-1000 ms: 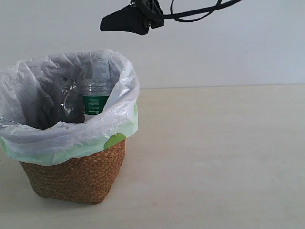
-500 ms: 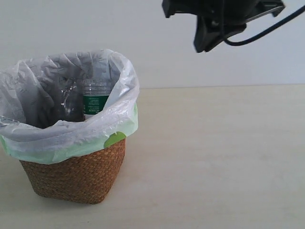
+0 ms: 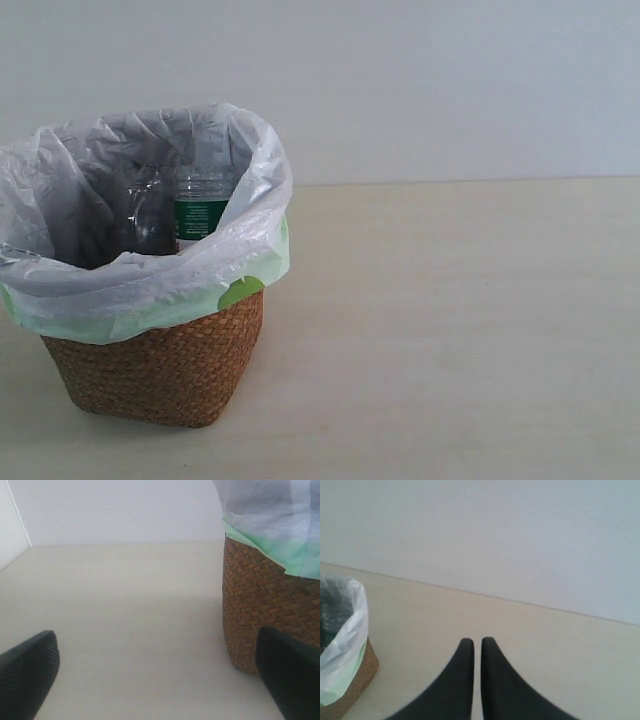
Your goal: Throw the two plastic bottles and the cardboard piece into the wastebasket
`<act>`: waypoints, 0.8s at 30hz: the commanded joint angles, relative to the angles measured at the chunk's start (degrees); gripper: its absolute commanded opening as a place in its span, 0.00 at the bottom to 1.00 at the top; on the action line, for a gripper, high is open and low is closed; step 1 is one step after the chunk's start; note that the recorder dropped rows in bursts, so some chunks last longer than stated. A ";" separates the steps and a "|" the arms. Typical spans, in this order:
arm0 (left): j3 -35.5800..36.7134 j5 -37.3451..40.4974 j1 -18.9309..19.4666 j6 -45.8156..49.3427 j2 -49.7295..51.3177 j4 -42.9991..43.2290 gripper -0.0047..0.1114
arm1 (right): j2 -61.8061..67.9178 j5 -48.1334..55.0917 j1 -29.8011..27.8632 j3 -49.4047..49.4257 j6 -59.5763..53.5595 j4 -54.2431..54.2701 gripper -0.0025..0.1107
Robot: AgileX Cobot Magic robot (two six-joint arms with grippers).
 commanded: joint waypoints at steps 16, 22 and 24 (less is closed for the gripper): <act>-0.21 -0.36 0.14 -0.50 -0.18 -0.12 0.97 | -50.09 -19.11 -0.07 37.56 0.68 9.04 0.02; -0.21 -0.36 0.14 -0.50 -0.18 -0.12 0.97 | -61.18 -32.62 -0.57 55.15 6.12 9.44 0.02; -0.21 -0.37 0.14 -0.50 -0.18 -0.12 0.97 | -61.18 -35.83 -1.69 59.61 7.73 9.85 0.02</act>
